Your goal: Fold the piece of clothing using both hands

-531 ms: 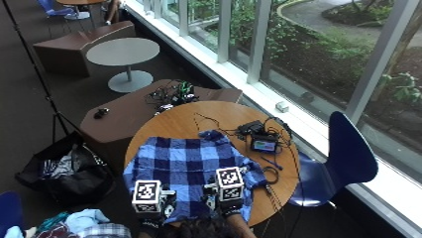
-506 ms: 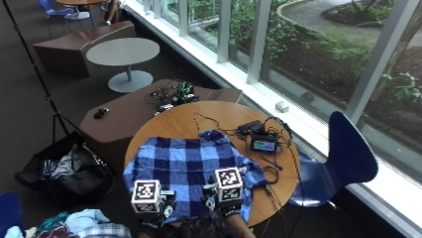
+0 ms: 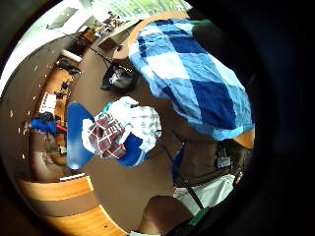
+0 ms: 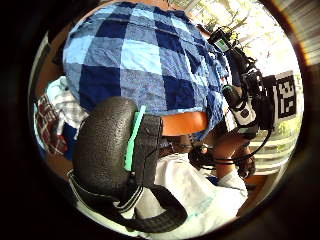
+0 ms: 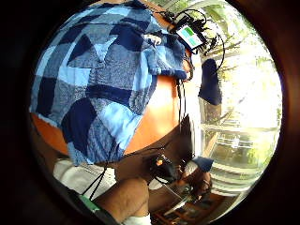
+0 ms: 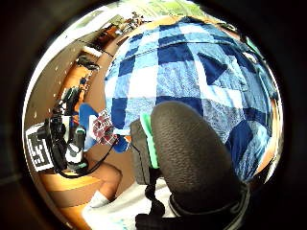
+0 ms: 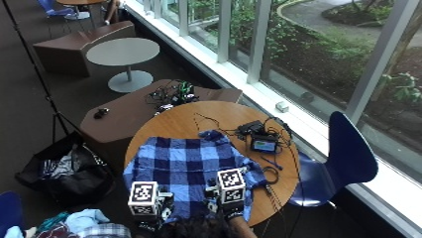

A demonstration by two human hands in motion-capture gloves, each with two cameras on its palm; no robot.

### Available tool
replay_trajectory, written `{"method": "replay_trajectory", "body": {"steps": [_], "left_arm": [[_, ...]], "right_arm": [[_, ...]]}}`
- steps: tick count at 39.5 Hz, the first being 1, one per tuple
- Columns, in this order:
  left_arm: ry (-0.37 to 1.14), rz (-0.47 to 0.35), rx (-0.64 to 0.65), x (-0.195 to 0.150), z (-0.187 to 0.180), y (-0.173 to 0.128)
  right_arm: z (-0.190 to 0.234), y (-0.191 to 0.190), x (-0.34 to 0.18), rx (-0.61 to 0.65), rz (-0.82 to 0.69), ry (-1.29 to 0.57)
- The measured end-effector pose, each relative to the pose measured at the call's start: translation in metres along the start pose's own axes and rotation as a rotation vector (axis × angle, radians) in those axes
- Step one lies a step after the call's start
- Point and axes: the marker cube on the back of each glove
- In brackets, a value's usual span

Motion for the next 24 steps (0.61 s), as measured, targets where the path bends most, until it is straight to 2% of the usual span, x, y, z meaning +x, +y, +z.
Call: {"method": "replay_trajectory", "body": {"steps": [7,11,17,21,24], "left_arm": [[-0.009,0.015,-0.026,0.0,0.019,0.009],[-0.04,0.007,-0.1,-0.005,0.036,0.02],[-0.049,0.026,-0.191,-0.014,0.078,0.021],[-0.073,0.033,-0.235,-0.019,0.084,0.03],[-0.101,0.047,-0.196,-0.025,0.095,0.025]], "right_arm": [[0.02,0.022,0.019,-0.037,0.021,-0.019],[0.037,0.037,0.032,-0.071,0.056,-0.015],[0.064,0.055,0.047,-0.174,0.068,-0.053],[0.078,0.062,0.053,-0.22,0.069,-0.083],[0.085,0.064,0.057,-0.222,0.074,-0.122]]}}
